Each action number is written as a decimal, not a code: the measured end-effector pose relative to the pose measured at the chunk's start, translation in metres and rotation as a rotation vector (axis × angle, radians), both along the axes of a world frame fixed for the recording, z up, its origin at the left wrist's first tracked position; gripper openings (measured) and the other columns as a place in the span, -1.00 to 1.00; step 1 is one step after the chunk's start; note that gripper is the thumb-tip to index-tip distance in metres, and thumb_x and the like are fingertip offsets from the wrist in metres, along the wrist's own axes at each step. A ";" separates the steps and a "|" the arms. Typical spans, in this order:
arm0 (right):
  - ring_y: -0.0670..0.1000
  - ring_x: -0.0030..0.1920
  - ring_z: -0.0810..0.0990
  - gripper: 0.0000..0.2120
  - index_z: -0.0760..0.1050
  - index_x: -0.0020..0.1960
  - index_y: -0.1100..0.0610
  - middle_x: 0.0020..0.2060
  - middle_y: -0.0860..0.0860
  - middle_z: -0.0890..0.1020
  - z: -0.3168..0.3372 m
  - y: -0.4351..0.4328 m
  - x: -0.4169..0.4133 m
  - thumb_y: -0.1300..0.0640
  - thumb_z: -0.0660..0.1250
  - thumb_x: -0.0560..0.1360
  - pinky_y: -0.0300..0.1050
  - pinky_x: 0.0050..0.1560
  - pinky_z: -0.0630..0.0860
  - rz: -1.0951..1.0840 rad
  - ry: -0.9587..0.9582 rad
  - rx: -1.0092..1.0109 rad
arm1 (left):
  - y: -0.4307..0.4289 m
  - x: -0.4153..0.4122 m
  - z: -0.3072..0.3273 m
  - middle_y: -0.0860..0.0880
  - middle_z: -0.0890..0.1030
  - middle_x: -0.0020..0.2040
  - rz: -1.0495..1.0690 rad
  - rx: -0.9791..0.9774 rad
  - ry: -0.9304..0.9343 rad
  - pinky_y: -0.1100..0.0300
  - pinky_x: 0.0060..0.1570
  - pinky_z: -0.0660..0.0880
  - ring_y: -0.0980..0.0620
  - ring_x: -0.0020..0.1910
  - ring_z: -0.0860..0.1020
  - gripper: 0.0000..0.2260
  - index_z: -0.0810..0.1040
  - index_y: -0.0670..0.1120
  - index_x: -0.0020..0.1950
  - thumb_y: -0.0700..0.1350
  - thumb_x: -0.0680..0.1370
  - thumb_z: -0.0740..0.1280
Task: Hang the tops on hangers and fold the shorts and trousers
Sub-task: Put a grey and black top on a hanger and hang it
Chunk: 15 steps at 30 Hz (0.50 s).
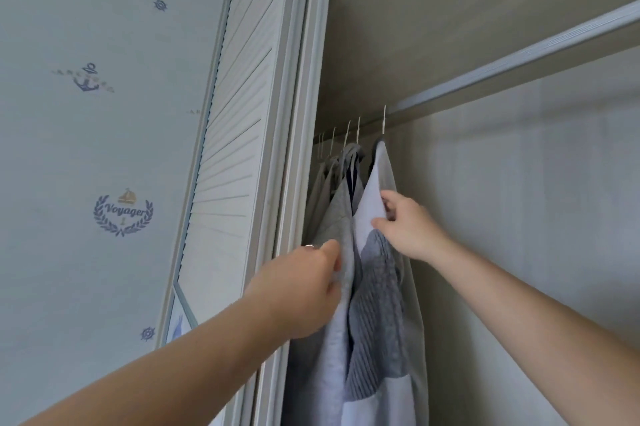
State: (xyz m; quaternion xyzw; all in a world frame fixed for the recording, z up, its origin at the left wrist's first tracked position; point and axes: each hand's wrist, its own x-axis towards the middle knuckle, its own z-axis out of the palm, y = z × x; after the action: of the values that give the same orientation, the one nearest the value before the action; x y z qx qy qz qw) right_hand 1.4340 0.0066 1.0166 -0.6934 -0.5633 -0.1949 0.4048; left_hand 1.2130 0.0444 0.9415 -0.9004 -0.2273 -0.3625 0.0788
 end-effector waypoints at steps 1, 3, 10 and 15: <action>-0.02 0.17 0.54 -0.42 0.26 0.55 0.01 0.41 0.00 0.49 -0.013 -0.004 -0.004 0.08 0.35 0.57 -0.22 0.07 0.44 0.046 0.036 0.001 | 0.001 -0.010 -0.006 0.02 0.49 -0.13 -0.009 0.004 -0.014 -0.02 -0.10 0.57 -0.09 -0.13 0.55 -0.93 0.36 0.02 0.05 -0.01 0.61 0.18; -0.01 0.36 0.47 -0.36 0.19 0.59 -0.06 0.48 -0.04 0.40 -0.039 -0.014 -0.015 0.05 0.36 0.58 -0.19 0.25 0.38 0.134 0.106 -0.015 | 0.002 -0.033 -0.020 0.05 0.50 -0.09 -0.012 -0.009 -0.035 0.00 -0.08 0.56 -0.04 -0.11 0.54 -0.91 0.39 0.03 0.04 0.03 0.62 0.19; -0.14 0.60 -0.05 -0.35 0.02 0.60 -0.25 0.60 -0.22 0.03 -0.145 -0.048 -0.100 -0.15 0.25 0.61 0.06 0.58 0.02 0.273 -0.094 -0.083 | -0.011 -0.136 -0.105 0.18 0.52 0.20 0.134 -0.088 -0.029 0.11 0.21 0.39 0.09 0.16 0.46 -0.67 0.48 0.13 0.21 0.24 0.60 0.09; -0.02 0.61 -0.21 -0.29 -0.27 0.56 -0.31 0.60 -0.21 -0.19 -0.227 -0.056 -0.195 -0.41 -0.05 0.52 0.08 0.58 -0.10 0.313 -0.220 -0.274 | -0.039 -0.243 -0.174 0.18 0.44 0.38 0.378 -0.190 0.021 0.01 0.36 0.23 0.04 0.45 0.29 -0.40 0.48 0.15 0.34 0.38 0.52 -0.12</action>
State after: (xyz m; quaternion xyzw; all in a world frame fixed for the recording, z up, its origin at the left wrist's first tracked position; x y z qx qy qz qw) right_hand 1.2386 -0.0492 0.7897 -0.6206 -0.7259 -0.1258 0.2685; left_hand 0.9699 0.0051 0.7673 -0.8489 -0.4244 -0.3089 0.0623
